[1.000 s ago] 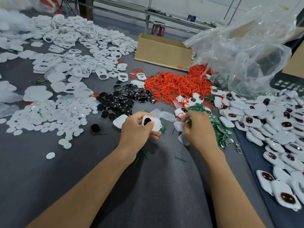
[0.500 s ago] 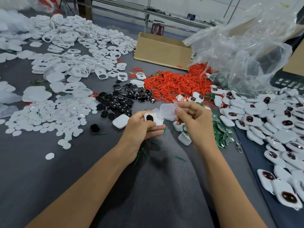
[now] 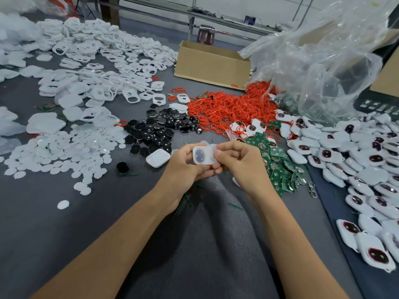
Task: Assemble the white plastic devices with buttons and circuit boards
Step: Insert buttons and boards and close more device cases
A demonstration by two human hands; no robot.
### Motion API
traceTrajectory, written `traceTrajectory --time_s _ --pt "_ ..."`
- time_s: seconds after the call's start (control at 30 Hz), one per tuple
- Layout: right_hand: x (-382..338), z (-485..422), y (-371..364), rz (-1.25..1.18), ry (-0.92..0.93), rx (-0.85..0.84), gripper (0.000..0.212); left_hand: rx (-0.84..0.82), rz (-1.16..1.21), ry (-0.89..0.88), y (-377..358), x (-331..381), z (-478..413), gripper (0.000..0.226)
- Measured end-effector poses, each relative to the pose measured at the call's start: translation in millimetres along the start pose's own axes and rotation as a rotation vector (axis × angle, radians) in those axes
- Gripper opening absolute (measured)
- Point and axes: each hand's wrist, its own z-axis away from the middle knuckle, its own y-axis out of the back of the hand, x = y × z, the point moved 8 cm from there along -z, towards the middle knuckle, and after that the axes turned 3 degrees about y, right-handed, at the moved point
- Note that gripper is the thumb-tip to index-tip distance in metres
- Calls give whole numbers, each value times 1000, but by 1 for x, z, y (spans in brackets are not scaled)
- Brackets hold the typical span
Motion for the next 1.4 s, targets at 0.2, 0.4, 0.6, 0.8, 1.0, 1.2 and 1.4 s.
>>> traceTrajectory --time_s 0.2,0.4,0.6,0.8,1.0,1.2,1.4 --pt "0 0 4 71 29 37 17 -1 -17 3 -1 0 1 43" --pt "-4 2 7 206 83 117 14 4 15 30 0 -1 0 46" --pt "-2 0 9 316 86 155 15 -16 88 54 -1 -4 -2 38" --pt "0 0 7 386 112 163 14 18 73 58 2 -4 -2 33" --pt "-24 4 44 750 241 371 4 58 57 62 7 -4 -3 30" --pt "-8 7 98 1303 -148 399 43 67 28 49 8 -4 -3 24" --pt "-2 4 100 1229 -170 390 35 60 6 56 7 -3 -2 24"
